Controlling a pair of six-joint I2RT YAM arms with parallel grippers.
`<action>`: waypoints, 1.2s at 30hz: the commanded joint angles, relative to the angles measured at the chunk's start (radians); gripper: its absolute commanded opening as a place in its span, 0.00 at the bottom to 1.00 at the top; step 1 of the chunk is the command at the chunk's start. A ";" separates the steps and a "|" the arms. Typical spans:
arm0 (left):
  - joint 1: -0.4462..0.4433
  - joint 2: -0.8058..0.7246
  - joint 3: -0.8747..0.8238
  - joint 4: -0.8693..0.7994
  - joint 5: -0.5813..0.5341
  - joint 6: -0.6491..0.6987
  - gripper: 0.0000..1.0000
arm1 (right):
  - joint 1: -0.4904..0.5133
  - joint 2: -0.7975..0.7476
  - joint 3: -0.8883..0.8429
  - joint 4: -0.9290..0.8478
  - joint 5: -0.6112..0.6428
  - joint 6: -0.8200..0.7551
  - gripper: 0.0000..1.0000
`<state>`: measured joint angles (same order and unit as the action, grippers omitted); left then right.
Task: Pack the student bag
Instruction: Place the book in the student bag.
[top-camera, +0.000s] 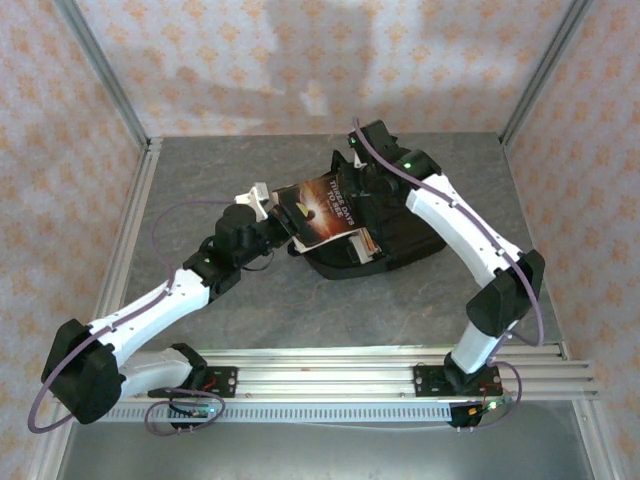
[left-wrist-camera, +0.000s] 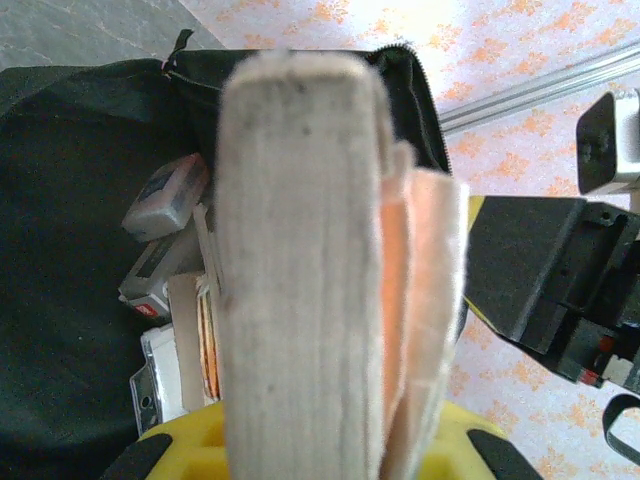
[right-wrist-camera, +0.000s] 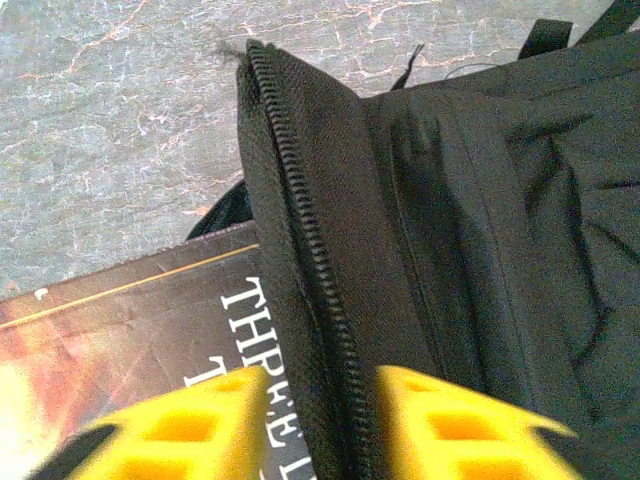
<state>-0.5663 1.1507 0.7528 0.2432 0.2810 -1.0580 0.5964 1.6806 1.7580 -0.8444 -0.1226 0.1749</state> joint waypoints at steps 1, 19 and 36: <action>-0.011 -0.011 0.037 0.082 0.012 -0.003 0.00 | 0.000 -0.040 -0.022 0.013 0.032 -0.008 0.08; -0.011 0.037 0.014 0.043 -0.034 -0.036 0.00 | -0.001 -0.122 0.096 -0.022 0.187 -0.024 0.00; -0.052 0.210 0.077 0.199 0.001 -0.142 0.00 | 0.000 -0.115 0.104 -0.021 0.179 -0.016 0.00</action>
<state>-0.5945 1.3495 0.7639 0.3069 0.2768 -1.1709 0.5964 1.6035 1.8015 -0.8913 0.0307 0.1596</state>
